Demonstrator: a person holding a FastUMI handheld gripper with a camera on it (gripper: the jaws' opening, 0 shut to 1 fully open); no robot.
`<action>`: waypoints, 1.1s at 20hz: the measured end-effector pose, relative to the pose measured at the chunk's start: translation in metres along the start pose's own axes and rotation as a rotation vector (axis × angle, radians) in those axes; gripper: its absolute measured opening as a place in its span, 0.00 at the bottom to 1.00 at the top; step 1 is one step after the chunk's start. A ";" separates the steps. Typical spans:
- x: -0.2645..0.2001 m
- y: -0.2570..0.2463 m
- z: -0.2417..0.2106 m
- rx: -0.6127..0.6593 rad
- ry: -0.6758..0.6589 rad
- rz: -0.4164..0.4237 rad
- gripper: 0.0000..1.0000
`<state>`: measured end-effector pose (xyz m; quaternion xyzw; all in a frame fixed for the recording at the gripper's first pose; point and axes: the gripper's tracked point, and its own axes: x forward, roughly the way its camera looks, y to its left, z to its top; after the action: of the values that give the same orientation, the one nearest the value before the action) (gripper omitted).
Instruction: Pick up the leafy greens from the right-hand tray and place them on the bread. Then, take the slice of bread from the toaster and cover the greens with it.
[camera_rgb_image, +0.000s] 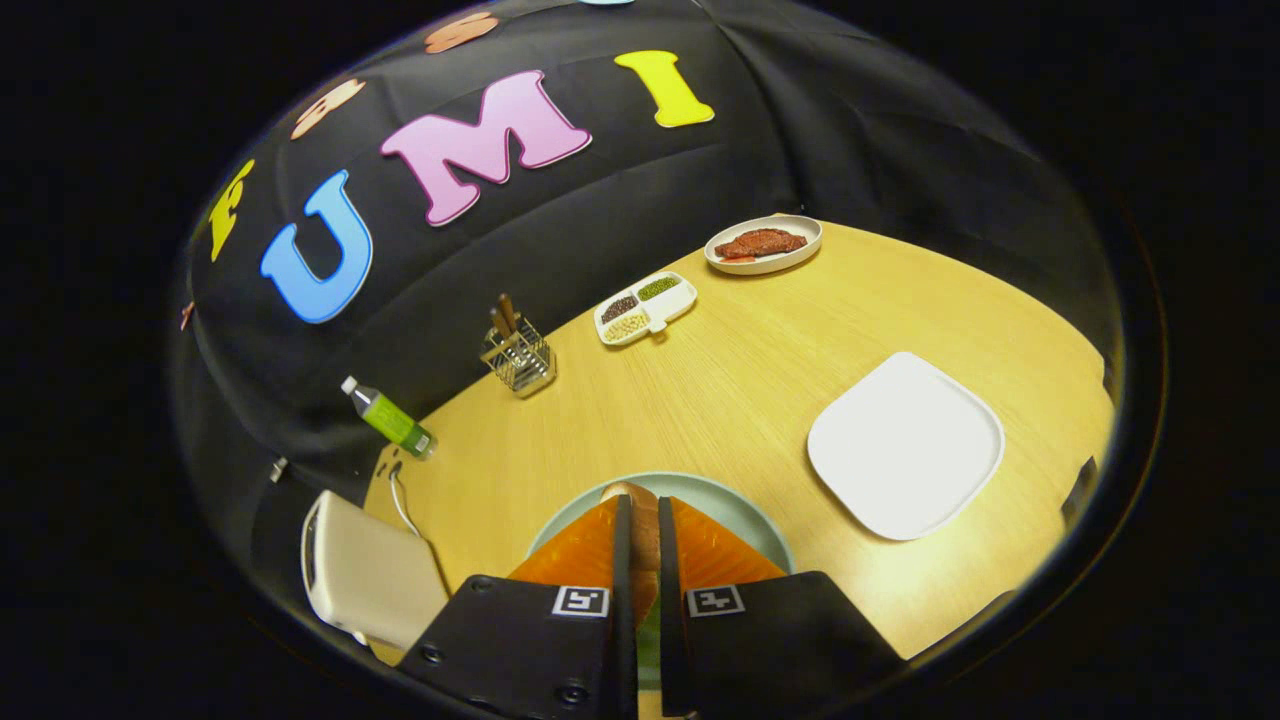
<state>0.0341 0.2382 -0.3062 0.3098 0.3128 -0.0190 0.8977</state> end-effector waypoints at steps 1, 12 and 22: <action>0.001 -0.004 -0.004 -0.056 0.009 -0.007 0.14; 0.002 -0.042 -0.030 -0.424 0.083 -0.089 0.42; -0.003 -0.051 -0.010 -0.471 0.054 -0.059 0.92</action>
<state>0.0146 0.2021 -0.3390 0.0832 0.3414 0.0366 0.9355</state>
